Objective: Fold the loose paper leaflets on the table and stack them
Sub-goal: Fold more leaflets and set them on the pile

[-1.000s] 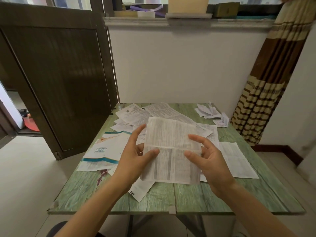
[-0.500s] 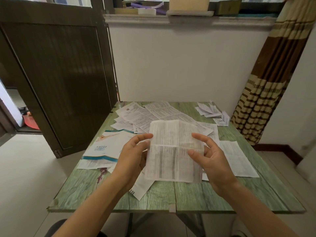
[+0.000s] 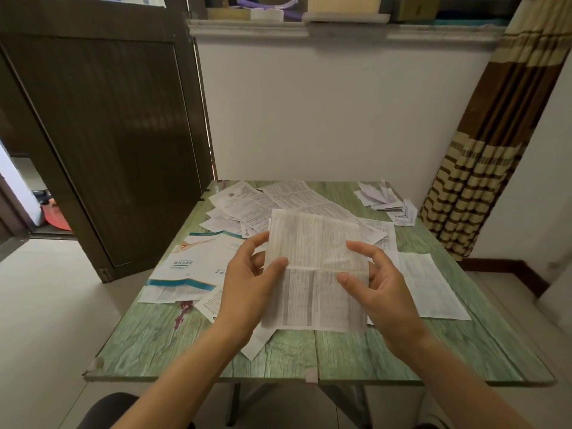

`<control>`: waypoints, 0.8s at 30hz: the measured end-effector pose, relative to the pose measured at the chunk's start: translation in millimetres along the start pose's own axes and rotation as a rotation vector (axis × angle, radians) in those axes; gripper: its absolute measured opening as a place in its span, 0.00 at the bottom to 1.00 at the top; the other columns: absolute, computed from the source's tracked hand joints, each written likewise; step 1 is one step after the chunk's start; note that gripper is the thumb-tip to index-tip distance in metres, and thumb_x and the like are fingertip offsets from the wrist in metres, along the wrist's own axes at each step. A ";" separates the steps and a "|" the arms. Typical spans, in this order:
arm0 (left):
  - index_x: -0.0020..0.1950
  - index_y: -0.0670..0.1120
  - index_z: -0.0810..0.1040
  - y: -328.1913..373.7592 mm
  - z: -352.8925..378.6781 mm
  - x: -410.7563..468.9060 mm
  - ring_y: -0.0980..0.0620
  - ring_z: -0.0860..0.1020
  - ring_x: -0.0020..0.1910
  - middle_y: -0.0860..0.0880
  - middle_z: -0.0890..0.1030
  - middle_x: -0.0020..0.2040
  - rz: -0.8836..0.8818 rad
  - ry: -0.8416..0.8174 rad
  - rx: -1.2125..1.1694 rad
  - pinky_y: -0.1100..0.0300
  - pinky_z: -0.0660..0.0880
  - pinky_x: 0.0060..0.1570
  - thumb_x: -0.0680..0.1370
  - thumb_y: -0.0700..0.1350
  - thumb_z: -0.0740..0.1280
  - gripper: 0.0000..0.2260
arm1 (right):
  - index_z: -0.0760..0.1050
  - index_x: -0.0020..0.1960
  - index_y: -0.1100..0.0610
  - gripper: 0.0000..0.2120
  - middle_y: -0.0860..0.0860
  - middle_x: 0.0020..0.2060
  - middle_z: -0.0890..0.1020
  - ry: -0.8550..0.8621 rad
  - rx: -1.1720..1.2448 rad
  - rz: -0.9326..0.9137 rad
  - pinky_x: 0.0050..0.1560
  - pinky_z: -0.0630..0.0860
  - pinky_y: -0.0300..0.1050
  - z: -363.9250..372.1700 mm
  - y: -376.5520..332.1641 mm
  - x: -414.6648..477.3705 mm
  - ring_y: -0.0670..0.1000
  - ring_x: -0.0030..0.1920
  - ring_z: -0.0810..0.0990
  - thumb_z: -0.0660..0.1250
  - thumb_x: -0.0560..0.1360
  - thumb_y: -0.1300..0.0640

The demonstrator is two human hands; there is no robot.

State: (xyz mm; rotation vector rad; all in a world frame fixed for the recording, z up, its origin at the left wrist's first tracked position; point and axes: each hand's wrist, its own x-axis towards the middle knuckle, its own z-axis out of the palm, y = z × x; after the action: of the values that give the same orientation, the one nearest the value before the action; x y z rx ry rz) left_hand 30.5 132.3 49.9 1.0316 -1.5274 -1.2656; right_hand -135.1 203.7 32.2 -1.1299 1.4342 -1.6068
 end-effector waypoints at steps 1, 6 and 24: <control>0.53 0.57 0.73 -0.2 0.5 0.5 0.62 0.81 0.41 0.57 0.81 0.47 0.008 0.002 0.004 0.71 0.75 0.35 0.76 0.42 0.67 0.11 | 0.71 0.60 0.49 0.19 0.51 0.49 0.83 0.002 -0.004 0.002 0.45 0.80 0.40 -0.3 0.3 0.0 0.47 0.48 0.83 0.67 0.74 0.66; 0.46 0.48 0.79 -0.5 1.1 2.1 0.49 0.81 0.46 0.47 0.83 0.45 -0.039 0.010 -0.016 0.58 0.78 0.47 0.77 0.43 0.66 0.03 | 0.72 0.61 0.49 0.19 0.52 0.52 0.82 0.022 -0.052 -0.009 0.49 0.80 0.40 -0.2 2.6 0.6 0.46 0.50 0.82 0.68 0.74 0.65; 0.62 0.56 0.65 -7.1 -0.5 5.4 0.51 0.84 0.41 0.49 0.85 0.41 -0.124 -0.038 -0.106 0.48 0.79 0.49 0.78 0.44 0.64 0.15 | 0.71 0.60 0.57 0.20 0.55 0.45 0.85 0.117 0.054 0.152 0.47 0.81 0.51 -3.5 -5.3 7.3 0.53 0.45 0.85 0.72 0.70 0.64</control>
State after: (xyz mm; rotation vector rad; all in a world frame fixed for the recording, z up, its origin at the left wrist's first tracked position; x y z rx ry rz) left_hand 30.0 126.0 43.6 1.0516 -1.4269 -1.4437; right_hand -140.9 199.1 38.5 -0.8864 1.5045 -1.6156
